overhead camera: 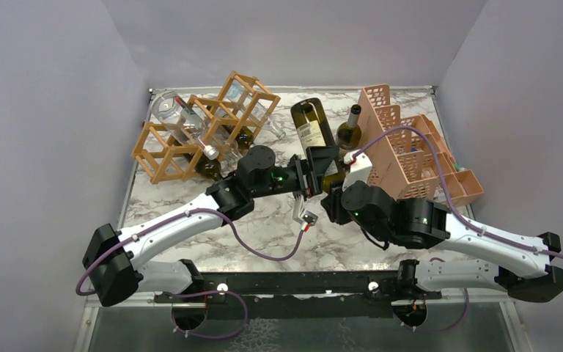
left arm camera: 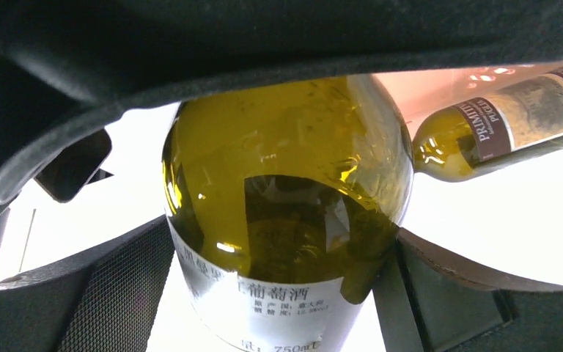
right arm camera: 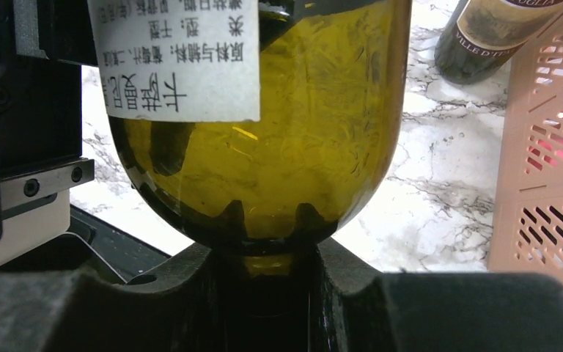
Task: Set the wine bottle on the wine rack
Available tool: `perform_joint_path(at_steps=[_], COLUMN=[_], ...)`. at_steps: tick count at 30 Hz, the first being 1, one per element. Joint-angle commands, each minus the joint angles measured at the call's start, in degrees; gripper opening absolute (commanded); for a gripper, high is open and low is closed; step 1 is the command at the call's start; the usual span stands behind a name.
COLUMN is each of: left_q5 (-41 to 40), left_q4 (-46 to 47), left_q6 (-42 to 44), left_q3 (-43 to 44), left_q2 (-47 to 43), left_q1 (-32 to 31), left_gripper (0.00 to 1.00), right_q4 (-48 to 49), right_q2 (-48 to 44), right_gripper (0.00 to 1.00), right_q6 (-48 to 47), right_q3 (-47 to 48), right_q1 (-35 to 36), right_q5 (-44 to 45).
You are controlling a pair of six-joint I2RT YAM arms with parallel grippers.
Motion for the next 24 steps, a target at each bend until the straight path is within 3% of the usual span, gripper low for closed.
perform_joint_path(at_steps=[1, 5, 7, 12, 17, 20, 24], left_q5=[1.32, -3.16, -8.94, -23.14, -42.87, -47.42, -50.74], left_q4=[7.68, 7.39, 5.52, 15.18, 12.57, 1.81, -4.30], left_q6=[-3.18, -12.14, -22.74, -46.16, -79.06, -81.07, -88.12], left_q3=[0.25, 0.92, 2.46, -2.83, 2.08, 6.64, 8.86], left_q2=[-3.43, -4.56, -5.61, -11.11, -12.50, -11.98, -12.08], left_q1=[-0.63, -0.58, -0.58, -0.16, 0.16, 0.65, 1.00], left_gripper=[0.99, 0.99, 0.99, 0.99, 0.99, 0.99, 0.99], right_q4=[4.87, 4.92, 4.34, -1.53, 1.21, 4.28, 8.31], right_q2=[-3.79, -5.35, -5.63, -4.15, -3.62, -3.68, -2.89], right_gripper=[0.01, 0.01, 0.01, 0.01, 0.01, 0.01, 0.01], right_q6=[-2.33, -2.47, -2.32, 1.21, -1.59, -3.67, -7.14], right_q3=[-0.57, -0.77, -0.58, 2.12, 1.64, 0.29, -1.24], right_q1=[-0.10, -0.09, -0.08, -0.05, -0.05, -0.09, -0.04], right_q5=[8.32, 10.69, 11.71, 14.36, 13.69, 12.49, 10.59])
